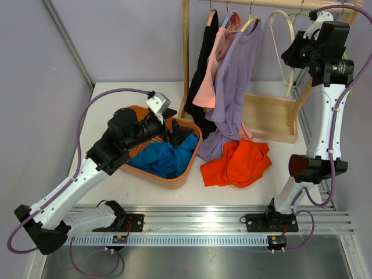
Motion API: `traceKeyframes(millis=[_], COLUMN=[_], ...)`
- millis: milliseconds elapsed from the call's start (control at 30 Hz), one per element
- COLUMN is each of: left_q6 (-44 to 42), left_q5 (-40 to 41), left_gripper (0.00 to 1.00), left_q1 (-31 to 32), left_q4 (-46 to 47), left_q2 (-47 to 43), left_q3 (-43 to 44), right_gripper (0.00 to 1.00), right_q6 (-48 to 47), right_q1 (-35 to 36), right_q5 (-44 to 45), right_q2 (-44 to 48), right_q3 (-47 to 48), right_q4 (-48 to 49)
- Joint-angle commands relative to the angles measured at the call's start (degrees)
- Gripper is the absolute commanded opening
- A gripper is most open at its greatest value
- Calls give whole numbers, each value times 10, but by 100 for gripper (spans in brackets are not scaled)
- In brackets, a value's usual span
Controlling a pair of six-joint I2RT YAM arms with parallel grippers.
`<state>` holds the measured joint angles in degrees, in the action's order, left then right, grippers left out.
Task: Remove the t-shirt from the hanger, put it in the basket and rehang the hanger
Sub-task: Hang the hanger back to the clothesline with the right arm
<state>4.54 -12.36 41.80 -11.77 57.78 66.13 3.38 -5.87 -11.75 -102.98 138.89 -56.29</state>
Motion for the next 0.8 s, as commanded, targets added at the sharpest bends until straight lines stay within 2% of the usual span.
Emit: traceKeyframes(millis=[0,67,100,167,200,233,267,367,533,667,767], left_q6=[6,-14,-19,-29,-30,-30,-30,-21,17,70,112], left_q5=[-57,-35,-28,-7,4,25,39,94,194,221,230], left_gripper=[99,99,99,99,99,99,99,99,99,99,99], left_q1=[26,60,71,101,112,122,141,174,230,240,239], left_q4=[40,45,45,40,40,41,40,39,30,7,-29], left_q2=[26,51,61,87,112,124,137,192,289,381,459], left_q3=[-17,-18,-15,-2,2,8,20,39,91,141,200], right_gripper=[2,16,38,68,88,95,99,100,100,100,99], right_q6=[-6,-16,-28,-29,-51,-57,-64,-95,-151,-166,-154], right_q1=[-4,-4,-5,-11,-12,-13,-15,-20,-35,-42,-50], right_q5=[-56,-66,-82,-107,-123,-129,-136,-143,-140,-137,-142], right_q2=[34,52,58,79,86,95,114,168,259,344,382], right_q3=[-23,-32,-36,-37,-41,-43,-49,-105,-254,-387,-446], right_q4=[14,17,17,18,18,18,20,35,49,68,66])
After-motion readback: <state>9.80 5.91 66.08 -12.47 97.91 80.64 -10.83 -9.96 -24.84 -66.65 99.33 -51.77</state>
